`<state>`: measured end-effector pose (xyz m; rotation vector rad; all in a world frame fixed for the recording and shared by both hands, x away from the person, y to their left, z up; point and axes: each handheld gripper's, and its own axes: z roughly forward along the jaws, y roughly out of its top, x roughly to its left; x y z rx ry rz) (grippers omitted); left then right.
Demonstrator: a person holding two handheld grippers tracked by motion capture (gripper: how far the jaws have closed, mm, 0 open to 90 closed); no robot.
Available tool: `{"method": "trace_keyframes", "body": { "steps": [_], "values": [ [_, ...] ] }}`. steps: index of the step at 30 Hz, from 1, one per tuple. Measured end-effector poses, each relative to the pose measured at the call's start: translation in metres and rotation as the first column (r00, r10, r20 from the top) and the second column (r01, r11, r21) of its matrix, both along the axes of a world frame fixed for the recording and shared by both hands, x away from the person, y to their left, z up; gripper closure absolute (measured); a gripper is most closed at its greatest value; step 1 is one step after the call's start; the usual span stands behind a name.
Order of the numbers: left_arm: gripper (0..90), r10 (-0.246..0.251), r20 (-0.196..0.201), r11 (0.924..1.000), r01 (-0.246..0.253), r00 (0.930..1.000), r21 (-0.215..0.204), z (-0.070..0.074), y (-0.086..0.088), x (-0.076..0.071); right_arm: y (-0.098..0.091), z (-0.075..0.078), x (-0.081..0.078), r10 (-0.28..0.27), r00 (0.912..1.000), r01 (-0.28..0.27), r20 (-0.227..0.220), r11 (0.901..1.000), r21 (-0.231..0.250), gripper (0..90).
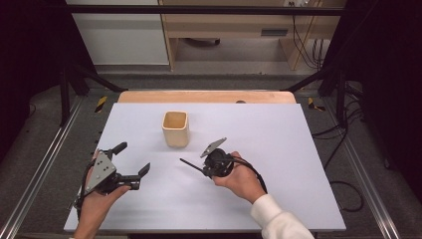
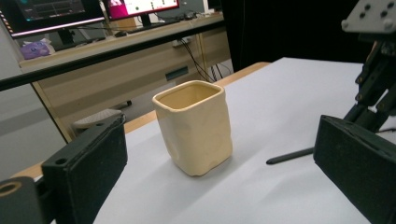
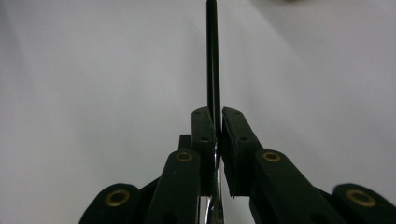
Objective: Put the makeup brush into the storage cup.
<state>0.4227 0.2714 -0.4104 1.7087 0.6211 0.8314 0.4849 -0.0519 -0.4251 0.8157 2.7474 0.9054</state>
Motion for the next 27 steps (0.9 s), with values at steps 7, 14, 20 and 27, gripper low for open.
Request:
{"method": "trace_keyframes", "body": {
  "steps": [7, 14, 20, 27],
  "values": [
    [2.4, -0.065, 0.001, 0.9918, 0.064, 0.9979, 0.111, 0.006, -0.026, 0.007, -0.015, 0.011, 0.008, 0.018, 0.9996, -0.019, -0.021, 0.9978, -0.063, 84.0],
    [3.9, -0.141, 0.047, 0.9668, 0.128, 0.9889, 0.221, 0.015, -0.057, 0.005, -0.023, 0.024, 0.01, 0.04, 0.9987, -0.043, -0.031, 0.9936, -0.105, 84.0],
    [3.3, -0.19, 0.05, 0.9398, 0.166, 0.9805, 0.299, 0.02, -0.078, 0.003, -0.021, 0.038, 0.012, 0.041, 0.9991, -0.042, -0.012, 0.9935, -0.106, 84.0],
    [3.3, -0.196, 0.026, 0.9251, 0.176, 0.9803, 0.337, 0.018, -0.084, 0.005, -0.022, 0.047, 0.012, 0.046, 0.9989, -0.047, -0.011, 0.9922, -0.116, 84.0]
  ]
}}
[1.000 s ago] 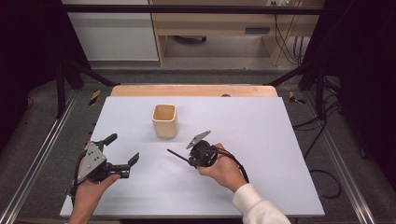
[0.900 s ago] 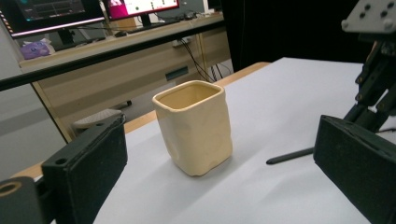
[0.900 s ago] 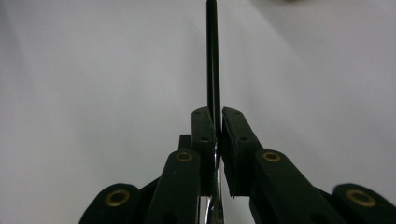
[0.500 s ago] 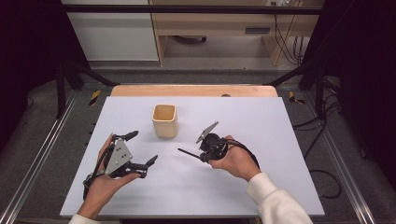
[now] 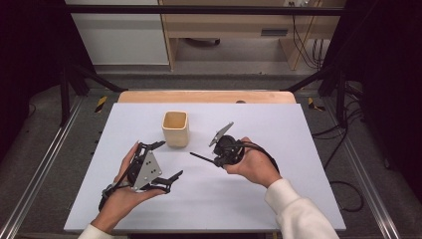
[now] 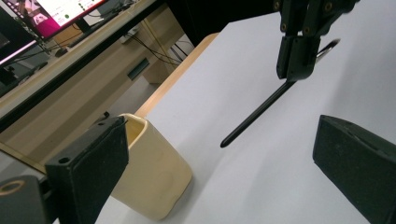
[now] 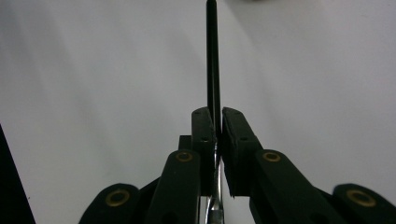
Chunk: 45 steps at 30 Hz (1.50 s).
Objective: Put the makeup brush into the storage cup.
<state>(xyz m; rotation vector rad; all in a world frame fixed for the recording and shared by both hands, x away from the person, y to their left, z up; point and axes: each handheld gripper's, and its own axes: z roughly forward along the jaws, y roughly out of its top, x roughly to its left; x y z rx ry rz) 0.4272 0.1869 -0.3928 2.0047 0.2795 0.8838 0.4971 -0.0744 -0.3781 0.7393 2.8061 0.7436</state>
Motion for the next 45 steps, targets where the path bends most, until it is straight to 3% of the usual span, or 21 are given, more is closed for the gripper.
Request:
{"method": "trace_keyframes", "body": {
  "steps": [10, 16, 19, 20, 28, 32, 34, 35, 38, 45],
  "values": [
    [3.9, -0.01, 0.007, 0.9977, 0.01, 0.9999, 0.067, -0.005, -0.011, -0.001, 0.002, 0.009, -0.001, 0.012, 0.9999, -0.012, -0.001, 0.9996, -0.028, 84.0],
    [3.8, -0.023, 0.021, 0.991, 0.02, 0.9995, 0.132, -0.011, -0.023, -0.001, 0.003, 0.01, -0.002, 0.015, 0.9998, -0.016, -0.012, 0.9989, -0.045, 83.9],
    [4.2, -0.029, 0.026, 0.9896, 0.025, 0.9993, 0.142, -0.013, -0.027, -0.002, 0.003, 0.011, -0.001, 0.015, 0.9998, -0.016, -0.015, 0.9986, -0.051, 83.9],
    [4.5, -0.039, 0.037, 0.9861, 0.033, 0.9986, 0.163, -0.014, -0.031, -0.003, 0.004, 0.011, -0.001, 0.017, 0.9997, -0.018, -0.015, 0.9983, -0.055, 83.9],
    [5.7, -0.054, 0.046, 0.9814, 0.044, 0.9975, 0.187, -0.021, -0.043, -0.002, 0.006, 0.014, -0.002, 0.02, 0.9996, -0.022, -0.021, 0.9977, -0.064, 83.9],
    [8.7, -0.061, 0.057, 0.9726, 0.046, 0.9965, 0.228, -0.025, -0.05, -0.002, 0.007, 0.016, -0.002, 0.024, 0.9993, -0.026, -0.028, 0.9977, -0.063, 83.9],
    [13.2, -0.065, 0.053, 0.9719, 0.051, 0.9965, 0.23, -0.028, -0.055, 0.0, 0.008, 0.016, -0.002, 0.028, 0.9991, -0.03, -0.032, 0.9974, -0.065, 84.0],
    [16.0, -0.069, 0.067, 0.964, 0.049, 0.9953, 0.261, -0.03, -0.061, 0.001, 0.01, 0.015, -0.002, 0.028, 0.999, -0.03, -0.034, 0.9974, -0.065, 83.9],
    [17.9, -0.076, 0.073, 0.9578, 0.052, 0.9944, 0.283, -0.032, -0.065, 0.004, 0.011, 0.014, -0.001, 0.033, 0.9989, -0.035, -0.033, 0.997, -0.069, 83.9],
    [36.1, -0.095, 0.076, 0.9456, 0.066, 0.9926, 0.318, -0.041, -0.073, 0.009, 0.015, 0.014, -0.002, 0.04, 0.9982, -0.042, -0.046, 0.9971, -0.063, 83.9]
  ]
}}
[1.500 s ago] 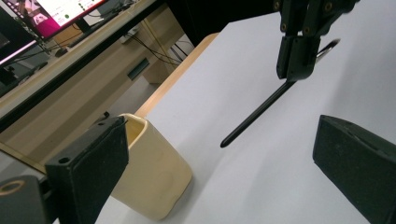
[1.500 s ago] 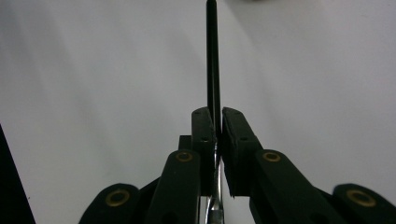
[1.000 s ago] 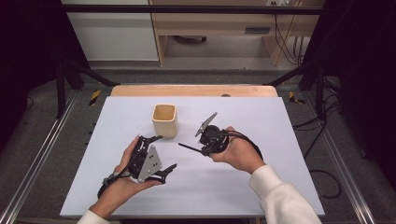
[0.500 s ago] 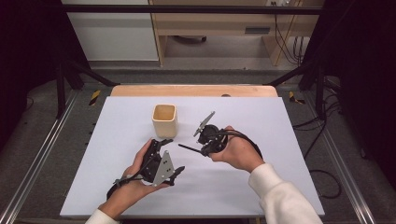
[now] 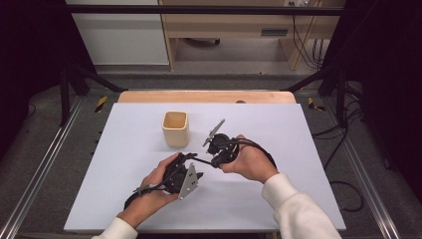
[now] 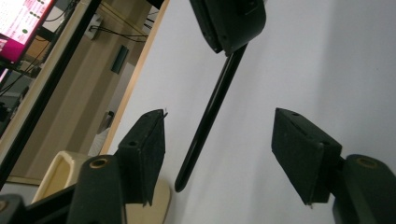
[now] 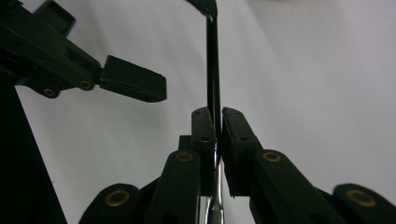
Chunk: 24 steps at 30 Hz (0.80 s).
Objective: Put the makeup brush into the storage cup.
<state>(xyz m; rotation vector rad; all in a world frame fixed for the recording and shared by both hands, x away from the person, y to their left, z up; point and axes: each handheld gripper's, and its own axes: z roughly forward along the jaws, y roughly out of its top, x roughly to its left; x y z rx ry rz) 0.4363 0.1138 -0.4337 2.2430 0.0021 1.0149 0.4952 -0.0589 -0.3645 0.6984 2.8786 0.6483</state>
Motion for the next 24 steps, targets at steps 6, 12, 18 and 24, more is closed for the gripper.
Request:
{"method": "trace_keyframes", "body": {
  "steps": [6, 12, 18, 24],
  "values": [
    [45.9, -0.029, 0.03, 0.9985, 0.028, 0.9991, 0.047, -0.002, -0.007, 0.001, 0.003, 0.0, -0.002, 0.006, 1.0, -0.006, -0.006, 1.0, -0.007, 83.9],
    [55.9, -0.04, 0.067, 0.9955, 0.034, 0.9969, 0.089, -0.001, -0.008, -0.003, 0.006, 0.0, -0.003, 0.01, 0.9999, -0.01, -0.012, 0.9999, -0.011, 83.9],
    [63.0, -0.066, 0.076, 0.9916, 0.057, 0.9949, 0.116, 0.0, -0.008, -0.004, 0.009, -0.001, -0.004, 0.025, 0.9995, -0.025, -0.017, 0.9996, -0.014, 83.9],
    [65.5, -0.072, 0.075, 0.9904, 0.063, 0.9946, 0.123, -0.002, -0.008, -0.003, 0.012, -0.002, -0.005, 0.03, 0.9992, -0.03, -0.026, 0.9994, -0.015, 83.9]
  ]
}}
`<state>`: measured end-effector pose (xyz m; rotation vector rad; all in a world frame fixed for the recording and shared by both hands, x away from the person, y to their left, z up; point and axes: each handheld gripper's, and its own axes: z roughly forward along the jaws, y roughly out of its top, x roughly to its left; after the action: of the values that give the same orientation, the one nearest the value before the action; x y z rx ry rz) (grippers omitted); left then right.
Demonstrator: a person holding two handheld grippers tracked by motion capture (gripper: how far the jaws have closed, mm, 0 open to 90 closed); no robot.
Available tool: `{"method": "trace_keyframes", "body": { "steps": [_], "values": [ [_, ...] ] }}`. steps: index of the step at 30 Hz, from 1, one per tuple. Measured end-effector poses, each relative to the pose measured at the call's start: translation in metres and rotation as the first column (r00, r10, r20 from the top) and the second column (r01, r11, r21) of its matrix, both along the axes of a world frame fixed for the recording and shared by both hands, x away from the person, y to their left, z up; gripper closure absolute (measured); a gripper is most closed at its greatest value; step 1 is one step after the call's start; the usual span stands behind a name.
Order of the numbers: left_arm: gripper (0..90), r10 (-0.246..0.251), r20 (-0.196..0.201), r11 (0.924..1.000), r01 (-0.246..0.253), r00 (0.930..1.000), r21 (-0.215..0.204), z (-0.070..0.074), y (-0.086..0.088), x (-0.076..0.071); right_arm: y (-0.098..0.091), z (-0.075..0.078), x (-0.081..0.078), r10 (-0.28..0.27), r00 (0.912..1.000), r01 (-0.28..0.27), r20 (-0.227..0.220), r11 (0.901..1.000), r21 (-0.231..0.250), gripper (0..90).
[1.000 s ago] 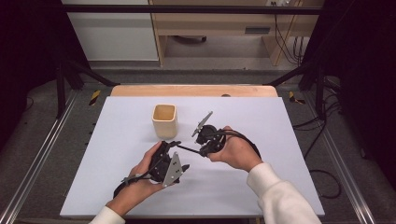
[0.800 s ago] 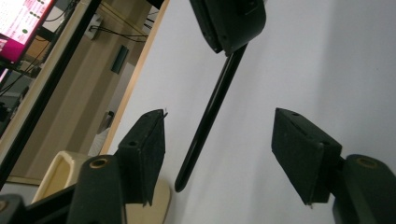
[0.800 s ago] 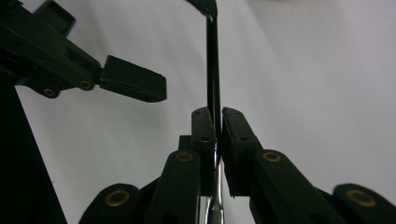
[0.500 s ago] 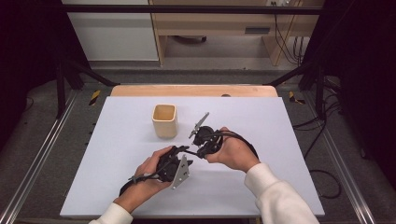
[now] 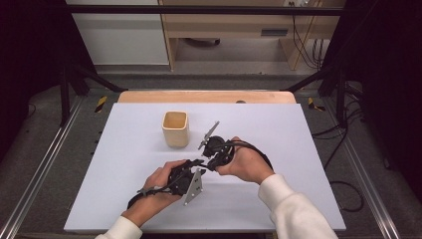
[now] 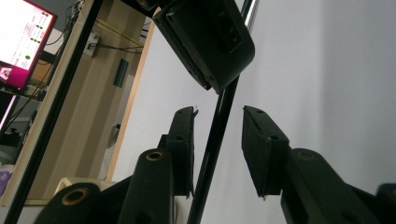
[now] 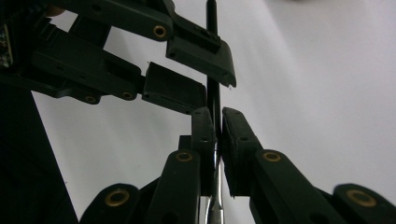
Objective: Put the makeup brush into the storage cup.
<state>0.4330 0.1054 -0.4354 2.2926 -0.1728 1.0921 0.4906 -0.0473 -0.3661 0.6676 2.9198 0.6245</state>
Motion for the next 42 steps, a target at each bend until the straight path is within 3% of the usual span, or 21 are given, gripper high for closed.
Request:
{"method": "trace_keyframes", "body": {
  "steps": [7, 13, 19, 23, 24, 27, 28, 29, 30, 31, 32, 35, 37, 38, 39, 42],
  "values": [
    [70.8, -0.014, 0.015, 0.9998, 0.014, 0.9998, 0.013, -0.001, 0.002, -0.001, 0.001, -0.001, -0.001, 0.006, 1.0, -0.006, -0.007, 1.0, -0.003, 83.9],
    [73.0, -0.019, -0.003, 0.9997, 0.019, 0.9998, 0.013, -0.003, 0.002, 0.0, 0.002, -0.001, -0.001, 0.019, 0.9998, -0.019, -0.006, 0.9998, -0.01, 83.9],
    [78.1, -0.019, -0.005, 0.999, 0.019, 0.9998, 0.04, -0.002, 0.003, -0.001, 0.004, -0.003, -0.002, 0.024, 0.9996, -0.024, -0.013, 0.9996, -0.011, 83.8],
    [81.0, -0.011, -0.027, 0.9997, 0.011, 0.9996, 0.023, -0.003, 0.004, -0.001, 0.005, -0.003, -0.001, 0.028, 0.9995, -0.028, -0.015, 0.9996, -0.009, 83.8],
    [83.2, -0.017, -0.023, 0.9986, 0.018, 0.9996, 0.049, -0.003, 0.005, -0.002, 0.005, -0.003, -0.001, 0.037, 0.9992, -0.037, -0.011, 0.9993, -0.006, 83.4],
    [83.8, -0.016, -0.027, 0.9993, 0.017, 0.9995, 0.032, -0.003, 0.006, -0.003, 0.005, -0.002, -0.001, 0.029, 0.9995, -0.029, -0.01, 0.9996, 0.005, 81.6],
    [83.9, -0.015, -0.026, 0.9991, 0.016, 0.9995, 0.039, -0.003, 0.007, -0.002, 0.004, -0.001, -0.001, 0.028, 0.9995, -0.029, 0.01, 0.9995, 0.014, 75.6],
    [83.9, -0.015, -0.028, 0.9994, 0.016, 0.9995, 0.03, -0.003, 0.008, -0.002, 0.004, -0.001, -0.001, 0.028, 0.9995, -0.029, 0.01, 0.9995, 0.014, 75.6],
    [83.9, -0.017, -0.034, 0.9999, 0.017, 0.9993, 0.004, -0.005, 0.008, -0.002, 0.004, 0.0, -0.001, 0.027, 0.9995, -0.027, 0.015, 0.9994, 0.02, 73.3],
    [83.9, -0.012, -0.02, 0.9982, 0.013, 0.9997, 0.059, -0.002, 0.009, -0.002, 0.002, 0.0, 0.0, 0.028, 0.9993, -0.028, 0.026, 0.9993, 0.025, 70.1],
    [83.9, -0.008, -0.017, 0.9972, 0.009, 0.9998, 0.075, -0.002, 0.011, -0.002, 0.0, 0.002, 0.0, 0.016, 0.9992, -0.017, 0.036, 0.9993, 0.033, 65.0],
    [83.9, -0.008, -0.021, 0.9985, 0.009, 0.9998, 0.054, -0.003, 0.012, -0.002, -0.001, 0.002, -0.001, 0.012, 0.9992, -0.013, 0.037, 0.9994, 0.033, 60.8],
    [83.9, 0.0, -0.03, 1.0, 0.0, 0.9995, 0.009, -0.006, 0.013, -0.002, -0.003, 0.003, -0.003, 0.019, 0.9989, -0.02, 0.042, 0.9994, 0.028, 55.8],
    [83.9, 0.0, -0.03, 1.0, 0.0, 0.9995, 0.009, -0.006, 0.013, -0.002, -0.003, 0.003, -0.004, 0.016, 0.9991, -0.018, 0.038, 0.9994, 0.031, 54.4],
    [83.9, 0.005, -0.014, 0.9977, -0.004, 0.9999, 0.068, -0.002, 0.015, -0.001, -0.003, 0.003, -0.004, 0.016, 0.9991, -0.018, 0.038, 0.9994, 0.031, 54.4],
    [83.9, 0.007, -0.014, 0.9988, -0.007, 0.9999, 0.05, -0.003, 0.015, -0.001, -0.005, 0.002, -0.006, 0.017, 0.9984, -0.019, 0.054, 0.9994, 0.029, 44.6]
  ]
}}
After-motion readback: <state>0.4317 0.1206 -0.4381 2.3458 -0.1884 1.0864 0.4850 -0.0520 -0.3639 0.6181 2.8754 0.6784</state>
